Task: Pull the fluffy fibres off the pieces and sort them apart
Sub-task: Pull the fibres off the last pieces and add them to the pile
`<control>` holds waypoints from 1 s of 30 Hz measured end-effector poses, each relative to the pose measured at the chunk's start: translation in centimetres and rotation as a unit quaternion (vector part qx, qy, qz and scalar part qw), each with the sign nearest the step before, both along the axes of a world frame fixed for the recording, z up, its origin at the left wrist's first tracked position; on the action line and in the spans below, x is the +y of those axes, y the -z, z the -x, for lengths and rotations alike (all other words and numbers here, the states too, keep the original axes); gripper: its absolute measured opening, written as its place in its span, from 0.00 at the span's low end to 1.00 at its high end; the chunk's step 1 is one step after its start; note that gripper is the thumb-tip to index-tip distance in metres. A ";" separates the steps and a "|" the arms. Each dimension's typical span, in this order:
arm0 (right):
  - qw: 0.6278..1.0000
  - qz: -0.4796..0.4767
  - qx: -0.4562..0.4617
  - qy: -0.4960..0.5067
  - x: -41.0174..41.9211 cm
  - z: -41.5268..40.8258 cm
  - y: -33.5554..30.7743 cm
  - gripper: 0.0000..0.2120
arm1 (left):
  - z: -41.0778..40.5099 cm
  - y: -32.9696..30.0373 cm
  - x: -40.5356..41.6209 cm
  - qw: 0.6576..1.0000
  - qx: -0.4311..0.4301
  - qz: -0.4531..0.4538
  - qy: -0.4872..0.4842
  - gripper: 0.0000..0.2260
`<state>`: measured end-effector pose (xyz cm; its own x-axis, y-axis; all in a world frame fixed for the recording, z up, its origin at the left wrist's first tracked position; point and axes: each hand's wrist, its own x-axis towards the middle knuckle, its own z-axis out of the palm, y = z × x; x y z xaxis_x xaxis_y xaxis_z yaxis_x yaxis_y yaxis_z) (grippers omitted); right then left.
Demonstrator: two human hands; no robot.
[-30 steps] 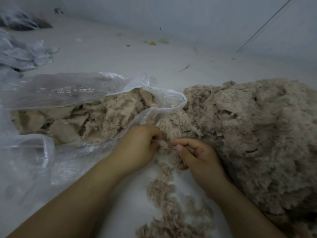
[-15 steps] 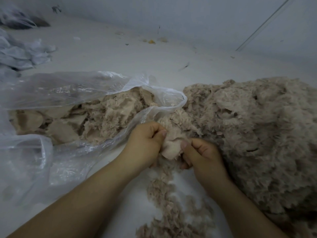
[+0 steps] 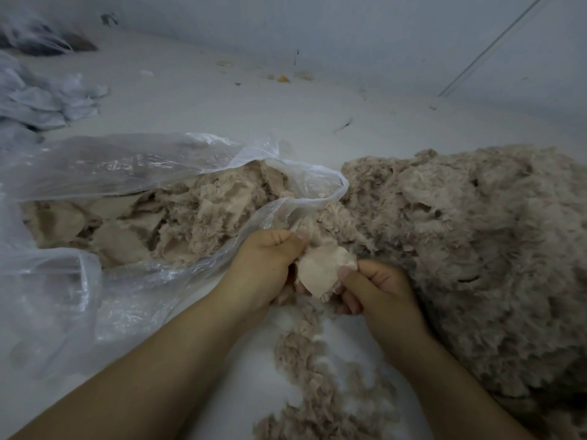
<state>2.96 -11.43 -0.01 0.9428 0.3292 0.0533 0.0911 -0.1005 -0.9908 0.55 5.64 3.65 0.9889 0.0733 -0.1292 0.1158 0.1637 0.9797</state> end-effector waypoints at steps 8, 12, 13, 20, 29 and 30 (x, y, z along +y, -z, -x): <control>1.000 -0.005 -0.014 0.011 0.1 0.1 -0.2 0.19 | 0.1 -0.1 0.4 0.997 -0.017 -0.022 0.066 0.09; 1.000 0.000 -0.012 0.013 0.2 0.0 -0.1 0.16 | 0.2 -0.4 0.1 0.997 -0.049 -0.034 0.039 0.10; 1.000 0.002 -0.010 0.014 0.1 0.0 -0.2 0.16 | 0.2 -0.5 0.1 0.998 -0.059 -0.031 0.009 0.11; 0.997 -0.067 -0.011 -0.026 0.2 0.3 -0.8 0.13 | 0.4 -1.0 0.7 0.999 -0.011 -0.005 0.033 0.09; 0.998 -0.058 -0.022 0.009 0.1 0.3 -1.0 0.09 | 0.5 -1.4 0.3 0.991 0.051 -0.048 0.111 0.11; 0.998 -0.057 -0.016 0.016 0.1 0.2 -0.9 0.12 | 0.5 -1.4 0.4 0.993 0.051 -0.037 0.103 0.12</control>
<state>2.76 -11.36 0.90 0.9502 0.2884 0.1180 0.1206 0.0088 -0.9927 0.01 5.99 5.09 0.9659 -0.1155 -0.2317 0.2391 0.0541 0.9695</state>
